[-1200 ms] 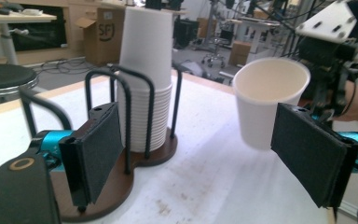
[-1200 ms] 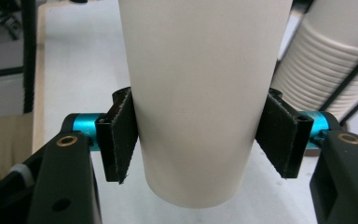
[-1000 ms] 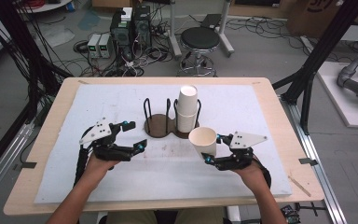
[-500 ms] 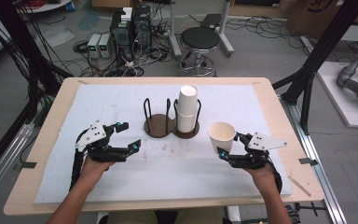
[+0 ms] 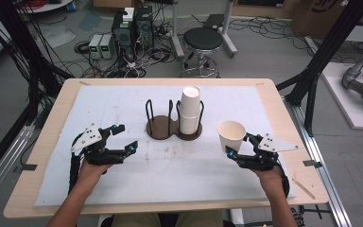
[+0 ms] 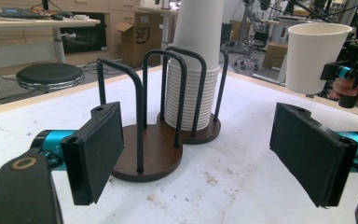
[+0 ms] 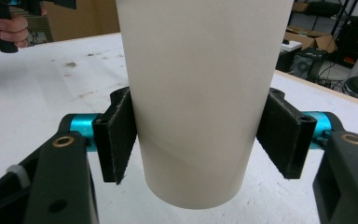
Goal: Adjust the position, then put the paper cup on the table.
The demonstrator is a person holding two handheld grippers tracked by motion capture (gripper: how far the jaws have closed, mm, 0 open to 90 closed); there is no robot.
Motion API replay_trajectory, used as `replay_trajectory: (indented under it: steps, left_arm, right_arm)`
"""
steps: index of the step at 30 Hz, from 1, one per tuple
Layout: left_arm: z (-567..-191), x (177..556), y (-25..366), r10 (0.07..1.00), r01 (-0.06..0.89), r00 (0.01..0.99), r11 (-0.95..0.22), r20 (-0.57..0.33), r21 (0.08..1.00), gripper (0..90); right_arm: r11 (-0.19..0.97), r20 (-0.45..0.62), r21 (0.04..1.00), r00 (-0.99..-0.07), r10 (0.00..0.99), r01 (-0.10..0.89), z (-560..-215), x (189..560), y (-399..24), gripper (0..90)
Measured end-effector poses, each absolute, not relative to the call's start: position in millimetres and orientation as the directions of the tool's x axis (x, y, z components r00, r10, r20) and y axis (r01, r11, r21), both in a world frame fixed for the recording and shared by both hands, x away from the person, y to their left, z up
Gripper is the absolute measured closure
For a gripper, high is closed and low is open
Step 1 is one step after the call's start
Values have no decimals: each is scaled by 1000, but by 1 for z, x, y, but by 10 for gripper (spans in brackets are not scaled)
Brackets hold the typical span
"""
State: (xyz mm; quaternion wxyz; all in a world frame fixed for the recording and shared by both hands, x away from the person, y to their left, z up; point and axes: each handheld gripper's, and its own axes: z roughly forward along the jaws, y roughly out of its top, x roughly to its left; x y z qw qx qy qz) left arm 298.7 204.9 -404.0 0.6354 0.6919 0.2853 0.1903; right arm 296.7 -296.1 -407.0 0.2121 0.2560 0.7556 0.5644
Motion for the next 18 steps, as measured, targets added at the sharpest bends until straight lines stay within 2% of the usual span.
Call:
replay_trajectory:
  steps: [7,18]
  left_arm:
    - [-404,297,207,636,154,766,-40,-94,987,173]
    - [-408,299,210,638,162,764,-40,-100,986,173]
  right_arm:
    - [223,-30,963,-767,641,149,-407,298,-299,336]
    - [202,-35,966,-697,717,159,-411,305,-311,336]
